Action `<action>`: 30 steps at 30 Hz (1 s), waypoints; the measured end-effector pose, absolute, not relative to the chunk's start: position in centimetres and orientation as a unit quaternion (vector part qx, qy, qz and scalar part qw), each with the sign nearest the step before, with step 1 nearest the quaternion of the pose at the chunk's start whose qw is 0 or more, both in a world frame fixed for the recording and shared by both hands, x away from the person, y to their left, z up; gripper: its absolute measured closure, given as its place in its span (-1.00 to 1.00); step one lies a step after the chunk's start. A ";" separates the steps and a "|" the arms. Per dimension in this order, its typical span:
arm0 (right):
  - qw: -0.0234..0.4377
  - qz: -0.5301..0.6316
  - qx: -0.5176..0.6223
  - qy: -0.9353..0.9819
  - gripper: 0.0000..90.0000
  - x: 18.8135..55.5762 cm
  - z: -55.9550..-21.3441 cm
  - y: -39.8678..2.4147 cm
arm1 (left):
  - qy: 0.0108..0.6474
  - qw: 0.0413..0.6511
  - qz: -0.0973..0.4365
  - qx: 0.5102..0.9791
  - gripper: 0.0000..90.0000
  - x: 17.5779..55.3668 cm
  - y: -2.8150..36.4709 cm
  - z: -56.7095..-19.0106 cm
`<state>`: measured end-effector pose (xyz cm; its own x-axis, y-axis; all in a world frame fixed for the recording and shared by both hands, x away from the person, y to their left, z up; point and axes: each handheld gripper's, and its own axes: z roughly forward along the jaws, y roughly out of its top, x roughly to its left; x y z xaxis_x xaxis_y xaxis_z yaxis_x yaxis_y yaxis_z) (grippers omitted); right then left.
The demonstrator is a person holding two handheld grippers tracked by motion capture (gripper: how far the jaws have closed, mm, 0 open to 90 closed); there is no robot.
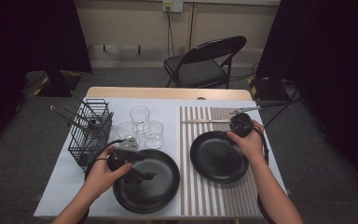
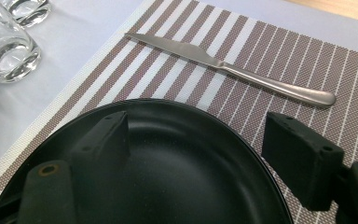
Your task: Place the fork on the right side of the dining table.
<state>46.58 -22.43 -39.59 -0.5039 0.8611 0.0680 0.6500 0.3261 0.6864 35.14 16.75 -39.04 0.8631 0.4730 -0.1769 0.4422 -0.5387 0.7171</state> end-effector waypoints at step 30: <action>0.140 0.360 0.449 0.805 -0.52 42.6 -39.9 -21.7 | 0.267 0.397 0.039 0.877 -0.57 34.9 19.6 -37.2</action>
